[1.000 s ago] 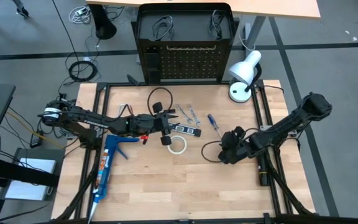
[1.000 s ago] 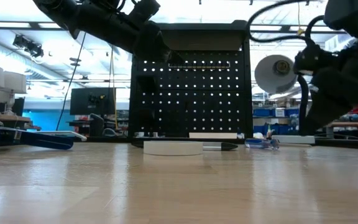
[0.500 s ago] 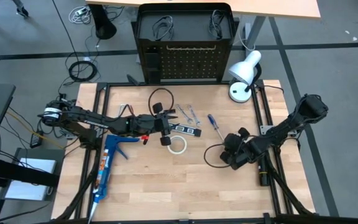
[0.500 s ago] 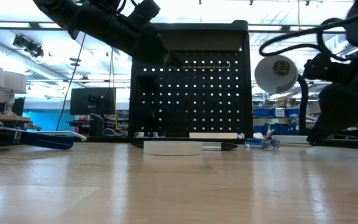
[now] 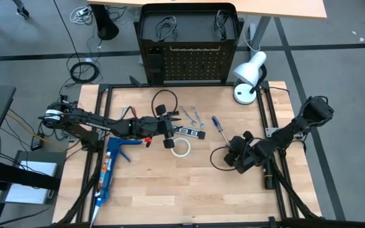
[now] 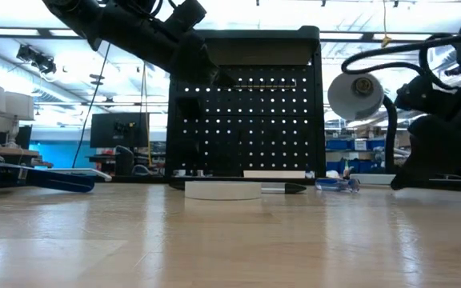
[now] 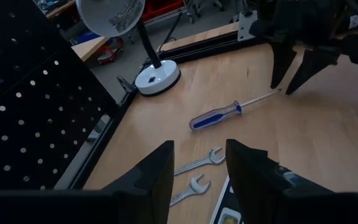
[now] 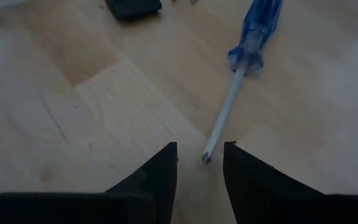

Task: Hang tools onto peg board
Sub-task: Put the blue screwdriver on top of the pegboard

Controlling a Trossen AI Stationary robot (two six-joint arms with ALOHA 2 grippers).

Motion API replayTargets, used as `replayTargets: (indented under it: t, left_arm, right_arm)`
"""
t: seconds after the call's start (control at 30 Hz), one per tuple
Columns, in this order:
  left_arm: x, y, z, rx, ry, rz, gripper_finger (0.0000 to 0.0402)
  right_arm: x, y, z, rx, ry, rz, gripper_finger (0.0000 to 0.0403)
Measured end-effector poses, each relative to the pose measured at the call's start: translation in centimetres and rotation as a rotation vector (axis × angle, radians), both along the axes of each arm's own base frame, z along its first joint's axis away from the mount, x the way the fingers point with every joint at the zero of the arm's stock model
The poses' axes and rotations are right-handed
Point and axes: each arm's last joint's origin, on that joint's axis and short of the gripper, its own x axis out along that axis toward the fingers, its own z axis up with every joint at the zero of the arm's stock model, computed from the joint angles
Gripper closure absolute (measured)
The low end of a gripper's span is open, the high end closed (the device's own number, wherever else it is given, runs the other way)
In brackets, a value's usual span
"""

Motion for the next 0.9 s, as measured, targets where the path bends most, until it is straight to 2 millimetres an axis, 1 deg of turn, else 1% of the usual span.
replayTargets:
  t: [0.13,0.3,0.4,0.53,0.7,0.8,0.9]
  left_arm:
    - [0.0,0.0,0.0,0.001,-0.002,0.000,0.0250]
    - [0.0,0.0,0.0,0.001,-0.002,0.000,0.0250]
    - [0.0,0.0,0.0,0.001,0.001,0.000,0.0250]
    - [0.0,0.0,-0.1,0.001,0.009,0.000,0.0250]
    - [0.0,0.0,-0.1,0.002,0.012,0.000,0.0250]
    - [0.0,0.0,-0.1,0.002,0.012,0.000,0.0250]
    - [0.0,0.0,0.0,0.007,0.000,-0.001,0.0250]
  right_arm:
    - [-0.1,-0.6,-0.8,0.016,-0.052,0.002,0.0268]
    - [-0.3,-1.5,-1.2,-0.031,-0.050,-0.013,0.0271]
    - [-0.5,-2.0,-1.5,-0.049,-0.042,-0.019,0.0279]
    - [-0.4,-2.4,-1.6,-0.039,-0.047,-0.019,0.0309]
    - [-0.2,-2.3,-1.6,-0.040,-0.048,0.009,0.0377]
    - [-0.1,-2.3,-1.5,-0.037,-0.055,0.015,0.0383]
    - [0.3,-2.5,-1.4,-0.011,-0.084,-0.001,0.0374]
